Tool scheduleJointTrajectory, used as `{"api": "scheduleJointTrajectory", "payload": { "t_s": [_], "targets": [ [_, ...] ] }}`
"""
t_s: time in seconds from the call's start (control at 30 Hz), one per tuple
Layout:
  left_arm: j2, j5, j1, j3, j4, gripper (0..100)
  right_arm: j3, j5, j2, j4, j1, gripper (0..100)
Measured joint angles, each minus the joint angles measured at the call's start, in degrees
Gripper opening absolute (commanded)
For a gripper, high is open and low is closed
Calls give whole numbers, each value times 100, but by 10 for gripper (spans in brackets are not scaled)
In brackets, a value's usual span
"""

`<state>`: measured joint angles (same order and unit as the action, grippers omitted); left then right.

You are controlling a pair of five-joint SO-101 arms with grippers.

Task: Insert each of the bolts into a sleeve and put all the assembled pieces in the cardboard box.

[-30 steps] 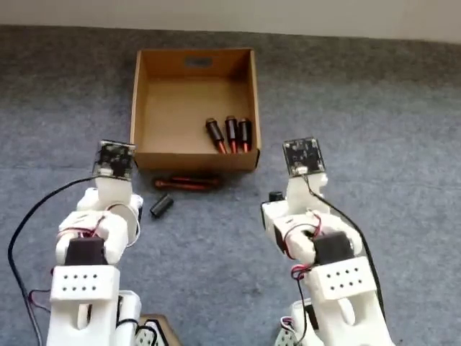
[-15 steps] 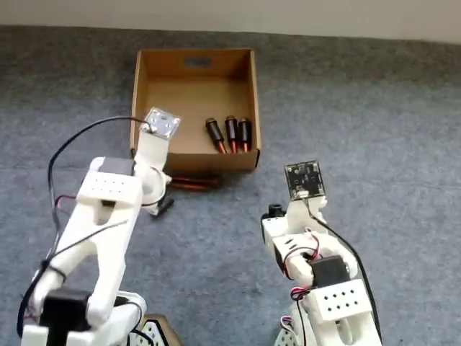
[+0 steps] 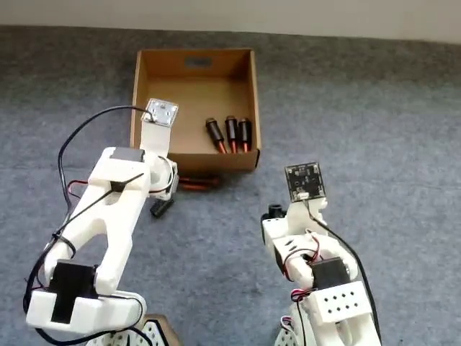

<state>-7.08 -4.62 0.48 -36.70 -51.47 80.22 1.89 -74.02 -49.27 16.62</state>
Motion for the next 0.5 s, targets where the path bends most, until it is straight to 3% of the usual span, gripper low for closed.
{"api": "scheduleJointTrajectory", "payload": {
  "t_s": [0.27, 0.5],
  "targets": [
    [70, 0, 0, 0, 193, 133, 0, 0, 0, 0, 0, 5],
    [738, 18, 0, -35, 870, 132, 0, 0, 0, 0, 0, 5]
  ]
}}
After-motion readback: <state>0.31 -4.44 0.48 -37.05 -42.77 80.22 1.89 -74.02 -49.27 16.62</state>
